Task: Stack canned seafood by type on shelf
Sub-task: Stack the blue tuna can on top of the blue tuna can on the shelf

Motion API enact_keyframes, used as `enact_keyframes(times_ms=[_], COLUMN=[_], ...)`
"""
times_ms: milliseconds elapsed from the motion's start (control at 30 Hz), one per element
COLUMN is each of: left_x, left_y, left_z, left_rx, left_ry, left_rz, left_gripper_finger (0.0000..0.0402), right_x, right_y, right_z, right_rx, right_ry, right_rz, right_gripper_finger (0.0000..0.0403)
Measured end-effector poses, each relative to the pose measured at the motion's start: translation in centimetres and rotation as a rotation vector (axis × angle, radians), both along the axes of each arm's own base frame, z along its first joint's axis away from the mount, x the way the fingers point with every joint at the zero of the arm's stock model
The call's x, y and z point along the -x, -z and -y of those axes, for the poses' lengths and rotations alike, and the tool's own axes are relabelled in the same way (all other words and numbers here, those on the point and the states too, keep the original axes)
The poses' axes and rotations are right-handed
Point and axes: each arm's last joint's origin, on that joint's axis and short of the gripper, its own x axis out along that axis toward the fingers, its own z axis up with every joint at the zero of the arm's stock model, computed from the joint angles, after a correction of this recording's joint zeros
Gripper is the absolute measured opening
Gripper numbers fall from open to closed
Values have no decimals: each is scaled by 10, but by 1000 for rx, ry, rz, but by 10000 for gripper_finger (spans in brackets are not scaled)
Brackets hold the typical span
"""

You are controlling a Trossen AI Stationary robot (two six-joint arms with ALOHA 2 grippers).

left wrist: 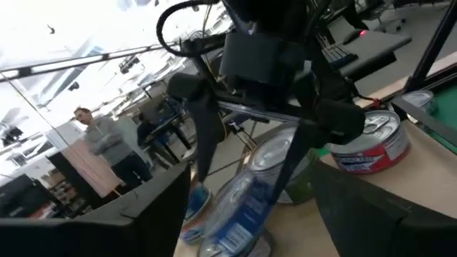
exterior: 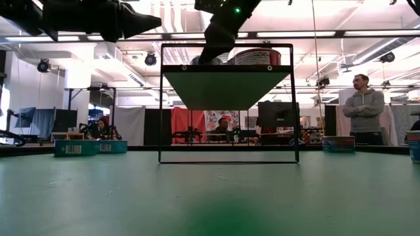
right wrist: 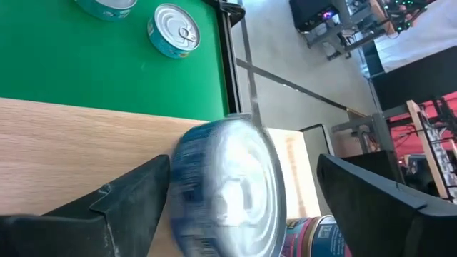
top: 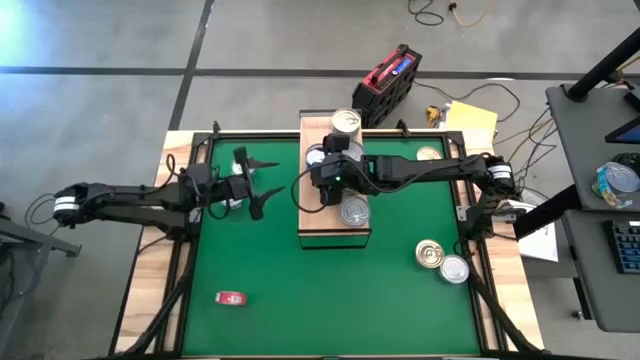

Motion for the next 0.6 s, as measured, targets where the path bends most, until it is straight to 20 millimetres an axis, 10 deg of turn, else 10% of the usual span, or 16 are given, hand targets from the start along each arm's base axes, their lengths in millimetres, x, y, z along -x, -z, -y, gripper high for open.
enact_keyframes(times_ms=[467, 600], left_x=[-32, -41], left_y=[9, 8], left_z=[-6, -8], left_rx=[16, 7], left_ry=[0, -1], left_rz=[-96, -116], left_gripper_finger=[21, 12], right_x=[0, 0], right_y=[0, 0], right_z=[0, 0], right_rx=[0, -1], right_ry=[5, 6], right_rz=[3, 3], right_gripper_finger=[343, 345])
